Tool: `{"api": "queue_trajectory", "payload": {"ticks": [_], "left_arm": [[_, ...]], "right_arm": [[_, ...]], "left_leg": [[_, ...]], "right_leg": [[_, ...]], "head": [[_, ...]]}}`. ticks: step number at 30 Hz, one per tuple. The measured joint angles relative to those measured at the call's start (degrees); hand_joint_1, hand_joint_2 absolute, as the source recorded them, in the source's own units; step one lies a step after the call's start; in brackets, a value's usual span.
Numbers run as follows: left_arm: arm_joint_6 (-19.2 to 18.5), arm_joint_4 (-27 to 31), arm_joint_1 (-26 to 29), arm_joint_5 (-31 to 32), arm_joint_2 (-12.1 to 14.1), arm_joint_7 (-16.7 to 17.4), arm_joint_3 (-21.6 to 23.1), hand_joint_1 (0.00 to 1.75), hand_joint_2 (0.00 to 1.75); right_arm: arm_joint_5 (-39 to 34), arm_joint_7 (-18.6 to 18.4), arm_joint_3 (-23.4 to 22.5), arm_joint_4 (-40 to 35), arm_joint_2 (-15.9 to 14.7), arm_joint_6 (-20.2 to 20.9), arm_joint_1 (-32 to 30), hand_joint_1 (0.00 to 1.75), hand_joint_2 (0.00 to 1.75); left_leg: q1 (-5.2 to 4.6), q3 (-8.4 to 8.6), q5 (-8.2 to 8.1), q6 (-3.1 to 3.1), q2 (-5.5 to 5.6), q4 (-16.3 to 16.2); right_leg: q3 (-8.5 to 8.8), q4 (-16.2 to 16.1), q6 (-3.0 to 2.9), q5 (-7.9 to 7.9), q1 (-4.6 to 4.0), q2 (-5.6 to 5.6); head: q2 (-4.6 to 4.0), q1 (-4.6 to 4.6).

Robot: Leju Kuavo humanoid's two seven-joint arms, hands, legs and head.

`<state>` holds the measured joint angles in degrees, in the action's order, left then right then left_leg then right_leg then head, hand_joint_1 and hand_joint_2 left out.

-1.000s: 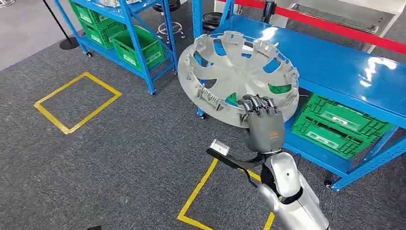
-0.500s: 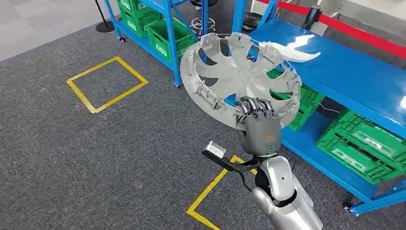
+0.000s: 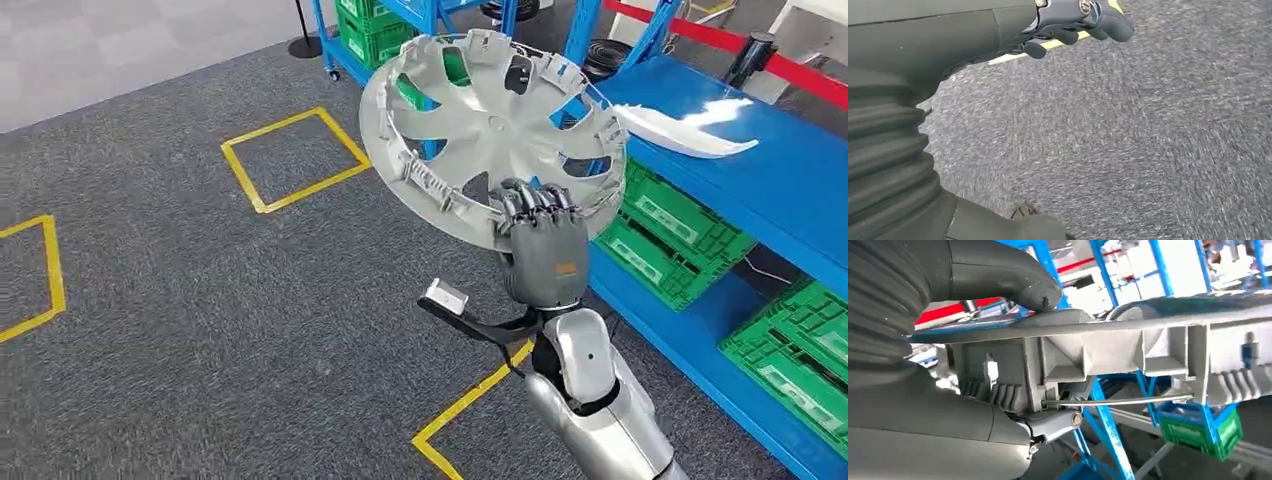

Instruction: Take the parts from the cabinet and place them on the table.

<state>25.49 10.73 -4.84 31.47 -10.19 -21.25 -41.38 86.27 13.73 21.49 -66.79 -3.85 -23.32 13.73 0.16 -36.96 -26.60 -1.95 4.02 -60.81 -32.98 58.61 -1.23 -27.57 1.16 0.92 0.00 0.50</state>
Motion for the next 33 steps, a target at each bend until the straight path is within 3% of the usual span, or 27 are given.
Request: {"api": "queue_trajectory", "payload": {"ticks": [1, 2, 3, 4, 5, 6, 7, 8, 9, 10, 13, 14, 15, 16, 17, 18, 19, 20, 22, 23, 24, 25, 28, 29, 30, 31, 33], "left_arm": [[-0.31, 0.0, -0.45, 0.31, 0.0, 0.09, 0.0, 0.0, 1.75], [-0.35, 0.0, -0.75, 0.44, 0.0, 0.13, 0.0, 0.0, 1.75], [-0.42, 0.0, -0.87, 0.44, 0.0, 0.39, 0.0, 0.0, 1.75], [-0.42, -0.02, -0.87, 0.44, 0.0, 0.64, 0.0, 0.0, 1.75], [-0.44, -0.02, -0.8, 0.4, 0.02, 0.92, -0.02, 0.0, 1.75], [-0.49, 0.0, -0.81, 0.35, 0.04, 1.01, -0.07, 0.0, 1.75], [-0.49, 0.02, -0.87, 0.35, 0.09, 1.01, -0.09, 0.0, 1.75], [-0.49, 0.04, -0.95, 0.35, 0.15, 0.99, -0.09, 0.0, 1.75], [-0.51, 0.05, -1.13, 0.35, 0.13, 1.01, -0.11, 0.0, 1.75], [-0.59, 0.07, -1.22, 0.35, 0.13, 0.98, -0.13, 0.0, 1.75], [-0.68, 0.07, -1.11, 0.35, 0.2, 1.01, -0.17, 0.0, 1.75], [-0.68, 0.07, -1.11, 0.35, 0.18, 1.01, -0.2, 0.0, 1.75], [-0.68, 0.09, -1.17, 0.35, 0.15, 0.98, -0.22, 0.0, 1.75], [-0.68, 0.15, -1.31, 0.35, 0.26, 0.99, -0.31, 0.0, 1.75], [-0.68, 0.17, -1.46, 0.35, 0.26, 0.98, -0.35, 0.0, 1.75], [-0.7, 0.17, -1.45, 0.35, 0.26, 0.98, -0.35, 0.0, 1.75], [-0.75, 0.15, -1.33, 0.35, 0.26, 1.01, -0.37, 0.0, 1.75], [-0.75, 0.15, -1.23, 0.35, 0.26, 1.01, -0.44, 0.0, 1.75], [-0.75, 0.15, -1.25, 0.35, 0.24, 1.03, -0.5, 0.0, 1.75], [-0.75, 0.15, -1.29, 0.35, 0.22, 1.01, -0.5, 0.0, 1.75], [-0.75, 0.15, -1.29, 0.35, 0.17, 1.03, -0.52, 0.0, 1.75], [-0.75, 0.15, -1.39, 0.33, 0.2, 1.14, -0.52, 0.0, 1.75], [-0.75, 0.11, -0.87, -0.06, 0.09, 1.62, -0.7, 0.0, 1.75], [-0.75, 0.09, -0.69, -0.08, 0.07, 1.71, -0.72, 0.0, 1.75], [-0.42, 0.04, -0.34, -0.11, -0.22, 2.04, -0.74, 0.0, 1.75], [0.0, 0.02, -0.24, -0.22, -0.48, 2.25, -0.83, 0.0, 1.75], [0.57, -0.15, -0.1, -0.24, -1.0, 2.27, -0.94, 0.0, 1.75]], "right_arm": [[0.16, -0.05, 0.0, -0.09, 0.02, 0.02, 0.23, 1.75, 1.75], [0.24, -0.29, 0.0, -0.11, 0.02, 0.02, 0.3, 1.75, 1.75], [0.33, -0.37, -0.02, -0.11, 0.02, 0.06, 0.36, 1.75, 1.75], [0.35, -0.35, -0.02, -0.11, 0.02, 0.09, 0.33, 1.75, 1.75], [0.35, -0.31, 0.02, -0.11, 0.02, 0.2, 0.27, 1.75, 1.75], [0.33, -0.2, 0.07, -0.13, 0.02, 0.24, 0.26, 1.75, 1.75], [0.33, -0.24, 0.09, -0.13, 0.02, 0.28, 0.27, 1.75, 1.75], [0.33, -0.24, 0.09, -0.2, 0.02, 0.28, 0.28, 1.75, 1.75], [0.33, -0.24, 0.07, -0.26, 0.0, 0.28, 0.27, 1.75, 1.75], [0.33, -0.31, 0.09, -0.29, 0.0, 0.31, 0.35, 1.75, 1.75], [0.42, -0.24, 0.13, -0.46, 0.02, 0.33, 0.37, 1.75, 1.75], [0.4, -0.29, 0.13, -0.7, 0.02, 0.35, 0.38, 1.75, 1.75], [0.42, -0.22, 0.17, -0.72, 0.0, 0.35, 0.4, 1.75, 1.75], [0.42, -0.27, 0.2, -0.74, 0.0, 0.37, 0.36, 1.75, 1.75], [0.42, -0.27, 0.2, -0.74, -0.09, 0.39, 0.25, 1.75, 1.75], [0.46, -0.24, 0.2, -0.74, -0.2, 0.39, 0.2, 1.75, 1.75], [0.48, -0.2, 0.2, -0.74, -0.3, 0.41, 0.17, 1.75, 1.75], [0.48, -0.22, 0.2, -0.74, -0.3, 0.46, 0.17, 1.75, 1.75], [0.48, -0.2, 0.24, -0.74, -0.3, 0.55, 0.17, 1.75, 1.75], [0.48, -0.2, 0.24, -0.74, -0.3, 0.55, 0.18, 1.75, 1.75], [0.48, -0.2, 0.24, -0.74, -0.33, 0.55, 0.21, 1.75, 1.75], [0.57, -0.2, 0.26, -0.74, -0.37, 0.55, 0.2, 1.75, 1.75], [1.03, -0.24, 0.31, -0.79, -0.44, 0.74, 0.41, 1.75, 1.75], [1.12, -0.29, 0.31, -0.79, -0.44, 0.79, 0.4, 1.75, 1.75], [1.2, -0.29, 0.31, -0.92, -0.48, 0.9, 0.38, 1.75, 1.75], [1.25, -0.42, 0.28, -1.05, -0.63, 0.9, 0.34, 1.75, 1.75], [1.42, -0.61, 0.17, -1.05, -1.11, 0.94, 0.17, 1.75, 1.75]], "left_leg": [[0.04, -1.94, -2.36, -0.22, -1.94, -4.02], [0.18, -4.09, -4.6, -0.37, -2.9, -8.68], [0.26, -6.05, -6.4, -0.46, -3.35, -13.17], [0.35, -7.02, -6.86, -0.56, -3.53, -15.56], [0.41, -6.63, -6.06, -0.62, -3.62, -15.09], [0.42, -4.9, -4.16, -0.57, -3.82, -11.95], [0.42, -2.03, -1.77, -0.46, -4.33, -6.73], [0.39, 1.18, 0.32, -0.28, -5.89, -1.02], [-0.21, 2.51, -0.44, 0.14, -9.22, 2.01], [-0.12, 2.74, 0.15, 0.79, -8.5, 2.15], [-0.48, 2.17, 0.39, 1.79, -6.33, 2.18], [0.06, 2.6, 0.85, 2.41, -5.6, 2.77], [0.09, 2.61, 0.97, 2.65, -4.97, 2.88], [0.13, 2.51, 1.12, 2.91, -4.41, 2.87], [0.13, 2.42, 1.17, 3.01, -3.68, 2.86], [0.07, 2.32, 1.21, 3.06, -2.87, 2.8], [0.01, 2.22, 1.21, 3.06, -1.96, 2.66], [0.01, 2.2, 1.21, 3.05, -1.21, 2.56], [0.02, 2.22, 1.2, 2.98, 0.44, 2.25], [0.09, 2.21, 1.15, 2.78, 1.24, 2.06], [0.23, 2.02, 1.11, 2.53, 1.94, 1.87], [-0.03, 1.63, 1.12, 1.98, 2.62, 1.56], [0.45, 1.31, 1.74, 0.73, 4.15, 2.44], [0.29, 0.73, 1.76, 0.43, 4.53, 2.42], [0.16, 0.6, 1.03, 0.39, 1.78, 1.49], [0.0, -0.87, -1.12, 0.21, -1.18, -1.55], [0.23, -4.96, -5.52, -0.22, -3.17, -10.54]], "right_leg": [[-0.02, 0.01, -0.24, -0.01, -0.18, -0.9], [-0.02, 0.02, -0.39, -0.09, -0.36, -1.8], [-0.03, 0.02, -0.48, -0.15, -0.46, -2.63], [-0.02, 0.03, -0.48, -0.16, -0.48, -3.26], [0.0, 0.04, -0.48, -0.17, -0.49, -3.88], [0.01, 0.05, -0.44, -0.19, -0.49, -4.49], [0.08, 0.08, -0.33, -0.26, -0.48, -5.2], [0.27, 0.12, -0.12, -0.4, -0.49, -5.85], [0.33, 0.21, 0.21, -0.6, -0.88, -6.35], [0.27, 0.32, 0.54, -0.73, -1.11, -6.82], [0.68, -0.07, 1.5, -0.6, -1.05, -8.59], [0.49, 0.11, 1.9, -1.1, -0.78, -8.45], [0.11, 1.76, 2.1, -2.33, -0.61, -5.36], [-1.44, 5.22, 2.2, -4.37, -0.5, -3.19], [-3.65, 9.94, 2.33, -6.56, -0.46, -1.94], [-6.0, 14.56, 2.41, -8.29, -0.5, -1.33], [-8.03, 18.17, 2.35, -9.0, -0.61, -1.14], [-8.33, 18.19, 2.25, -8.1, -0.61, -1.07], [-5.18, 10.85, 1.93, -3.25, -0.54, -0.69], [-2.6, 5.45, 1.77, -0.65, -0.45, 0.34], [-0.78, 1.31, 1.56, -0.21, -0.24, 2.91], [-0.69, 0.71, 1.73, -0.51, -0.4, 3.6], [-0.67, 0.73, 0.95, -0.29, -0.86, 1.89], [-0.26, 0.2, 0.54, 0.01, -0.44, 1.41], [0.01, -0.3, 0.05, 0.35, -0.33, 0.35], [-0.01, -0.34, -0.35, 0.38, -0.37, -0.31], [-0.02, -0.32, -0.48, 0.29, -0.61, -1.9]], "head": [[0.0, 0.18], [0.0, 0.16], [0.0, 0.16], [0.0, 0.16], [0.0, 0.18], [0.0, 0.18], [0.0, 0.18], [0.0, 0.18], [0.0, 0.2], [0.0, -0.01], [0.0, -0.04], [0.0, -0.06], [0.0, -0.15], [0.0, -0.27], [0.0, -0.41], [0.0, -0.41], [0.0, -0.43], [0.0, -0.43], [0.0, -0.45], [0.0, -0.45], [0.0, -0.47], [0.0, -0.43], [0.0, -0.43], [0.0, -0.41], [0.0, -0.36], [0.0, 0.05], [0.0, 0.05]]}}
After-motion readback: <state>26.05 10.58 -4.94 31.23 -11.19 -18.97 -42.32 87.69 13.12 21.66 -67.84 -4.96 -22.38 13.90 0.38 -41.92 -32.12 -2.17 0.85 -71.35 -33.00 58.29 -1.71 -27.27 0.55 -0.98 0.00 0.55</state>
